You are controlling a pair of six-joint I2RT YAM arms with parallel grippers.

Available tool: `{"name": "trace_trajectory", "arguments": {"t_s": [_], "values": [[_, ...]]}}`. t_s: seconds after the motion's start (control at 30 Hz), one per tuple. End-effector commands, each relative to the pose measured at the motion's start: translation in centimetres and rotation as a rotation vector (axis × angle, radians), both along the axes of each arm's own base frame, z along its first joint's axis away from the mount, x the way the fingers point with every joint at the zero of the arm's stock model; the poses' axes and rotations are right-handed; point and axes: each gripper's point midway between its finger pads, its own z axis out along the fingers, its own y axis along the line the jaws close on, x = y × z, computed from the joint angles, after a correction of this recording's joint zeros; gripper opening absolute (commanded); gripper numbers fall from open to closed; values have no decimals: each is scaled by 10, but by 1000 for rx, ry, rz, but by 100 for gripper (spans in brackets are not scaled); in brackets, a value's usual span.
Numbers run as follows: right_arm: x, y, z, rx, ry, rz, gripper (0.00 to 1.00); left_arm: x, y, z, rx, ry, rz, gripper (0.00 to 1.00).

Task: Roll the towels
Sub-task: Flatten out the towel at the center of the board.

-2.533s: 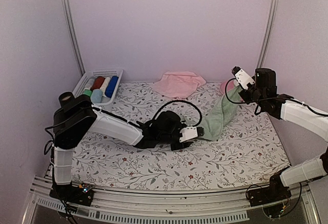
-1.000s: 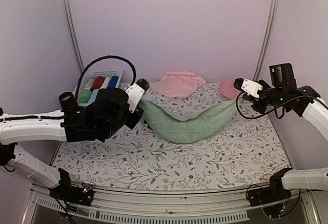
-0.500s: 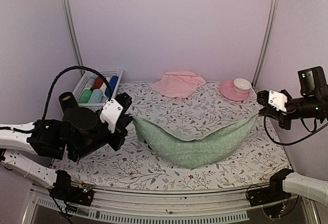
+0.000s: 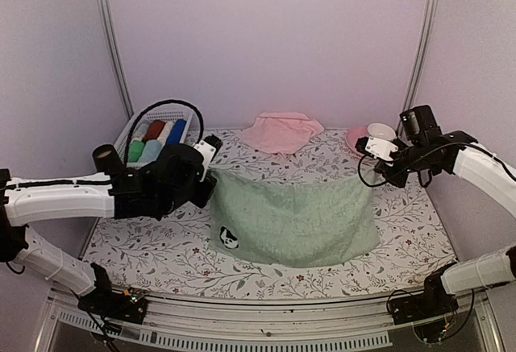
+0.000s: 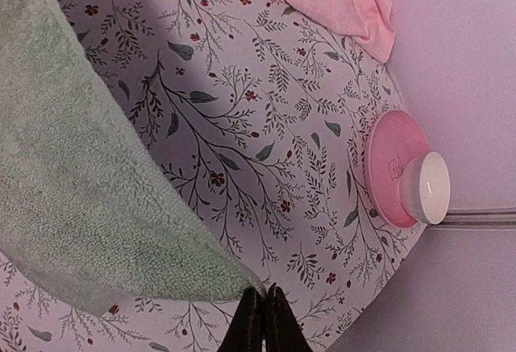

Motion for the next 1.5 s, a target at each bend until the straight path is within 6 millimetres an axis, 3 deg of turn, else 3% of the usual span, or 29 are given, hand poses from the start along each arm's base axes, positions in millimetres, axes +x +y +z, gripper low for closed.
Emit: {"name": "trace_trajectory", "arguments": {"t_s": [0.0, 0.1, 0.2, 0.33, 0.43, 0.57, 0.77, 0.97, 1.13, 1.2, 1.33, 1.47], "values": [[76, -7, -20, -43, -89, -174, 2, 53, -21, -46, 21, 124, -37, 0], [118, -10, -40, -65, -96, -250, 2, 97, -27, -78, 73, 190, -27, 0], [148, -9, -62, -80, -97, -280, 2, 133, -27, -108, 137, 238, -9, 0], [172, -12, -82, -122, -125, -316, 2, 170, -18, -139, 220, 247, 13, 0], [183, -19, -84, -151, -166, -347, 2, 186, -15, -145, 254, 219, 1, 0], [191, -26, -81, -174, -201, -347, 2, 194, 0, -144, 262, 218, 31, 0], [191, -37, -106, -273, -178, -337, 2, 198, 28, -138, 325, 185, 121, 0], [196, -32, -110, -272, -171, -310, 2, 206, 31, -136, 345, 149, 145, 0], [213, -32, -89, -277, -286, -323, 2, 214, 38, -131, 397, 92, 189, 0], [214, -29, -90, -273, -289, -301, 2, 215, 39, -131, 410, 78, 196, 0], [213, -23, -91, -276, -286, -265, 2, 214, 39, -130, 425, 65, 195, 0], [194, -21, -96, -287, -267, -193, 2, 207, 39, -123, 449, 51, 186, 0]]}}
